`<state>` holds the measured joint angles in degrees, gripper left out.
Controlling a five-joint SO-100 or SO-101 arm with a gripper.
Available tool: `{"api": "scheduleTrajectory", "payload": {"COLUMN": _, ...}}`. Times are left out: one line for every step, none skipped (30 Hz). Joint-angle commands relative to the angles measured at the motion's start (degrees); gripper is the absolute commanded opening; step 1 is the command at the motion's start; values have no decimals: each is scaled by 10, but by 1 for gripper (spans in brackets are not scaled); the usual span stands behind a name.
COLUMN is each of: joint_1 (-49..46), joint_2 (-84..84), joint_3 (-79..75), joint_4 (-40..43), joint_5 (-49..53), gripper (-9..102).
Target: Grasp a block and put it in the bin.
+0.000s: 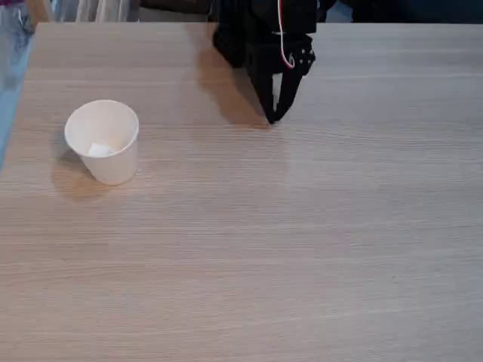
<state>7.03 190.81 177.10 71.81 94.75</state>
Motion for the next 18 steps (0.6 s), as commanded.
{"api": "scheduleTrajectory", "payload": {"joint_1": 3, "joint_2": 1, "joint_3": 8, "joint_4": 24, "joint_5": 10, "gripper": 0}}
{"api": "scheduleTrajectory", "payload": {"joint_1": 3, "joint_2": 1, "joint_3": 8, "joint_4": 36, "joint_5": 11, "gripper": 0}}
{"api": "scheduleTrajectory", "payload": {"joint_1": 3, "joint_2": 1, "joint_3": 8, "joint_4": 47, "joint_5": 11, "gripper": 0}}
{"api": "scheduleTrajectory", "payload": {"joint_1": 3, "joint_2": 1, "joint_3": 8, "joint_4": 50, "joint_5": -2, "gripper": 0}}
{"api": "scheduleTrajectory", "payload": {"joint_1": 3, "joint_2": 1, "joint_3": 8, "joint_4": 52, "joint_5": -11, "gripper": 0}}
{"api": "scheduleTrajectory", "payload": {"joint_1": 2, "joint_2": 1, "joint_3": 8, "joint_4": 54, "joint_5": -29, "gripper": 1}}
{"api": "scheduleTrajectory", "payload": {"joint_1": 1, "joint_2": 1, "joint_3": 8, "joint_4": 54, "joint_5": -31, "gripper": 2}}
{"api": "scheduleTrajectory", "payload": {"joint_1": 1, "joint_2": 1, "joint_3": 8, "joint_4": 54, "joint_5": -34, "gripper": 2}}
{"api": "scheduleTrajectory", "payload": {"joint_1": 0, "joint_2": 1, "joint_3": 8, "joint_4": 54, "joint_5": -44, "gripper": 2}}
{"api": "scheduleTrajectory", "payload": {"joint_1": 0, "joint_2": 1, "joint_3": 8, "joint_4": 54, "joint_5": -45, "gripper": 3}}
{"api": "scheduleTrajectory", "payload": {"joint_1": 0, "joint_2": 1, "joint_3": 8, "joint_4": 54, "joint_5": -43, "gripper": 5}}
{"api": "scheduleTrajectory", "payload": {"joint_1": 0, "joint_2": 1, "joint_3": 8, "joint_4": 54, "joint_5": -42, "gripper": 5}}
{"api": "scheduleTrajectory", "payload": {"joint_1": 0, "joint_2": 1, "joint_3": 8, "joint_4": 54, "joint_5": -41, "gripper": 5}}
{"api": "scheduleTrajectory", "payload": {"joint_1": 0, "joint_2": 1, "joint_3": 8, "joint_4": 54, "joint_5": -41, "gripper": 5}}
{"api": "scheduleTrajectory", "payload": {"joint_1": 0, "joint_2": 1, "joint_3": 8, "joint_4": 54, "joint_5": -41, "gripper": 5}}
{"api": "scheduleTrajectory", "payload": {"joint_1": 0, "joint_2": 1, "joint_3": 8, "joint_4": 54, "joint_5": -41, "gripper": 5}}
{"api": "scheduleTrajectory", "payload": {"joint_1": 0, "joint_2": 1, "joint_3": 8, "joint_4": 54, "joint_5": -41, "gripper": 5}}
{"api": "scheduleTrajectory", "payload": {"joint_1": 0, "joint_2": 1, "joint_3": 8, "joint_4": 54, "joint_5": -41, "gripper": 6}}
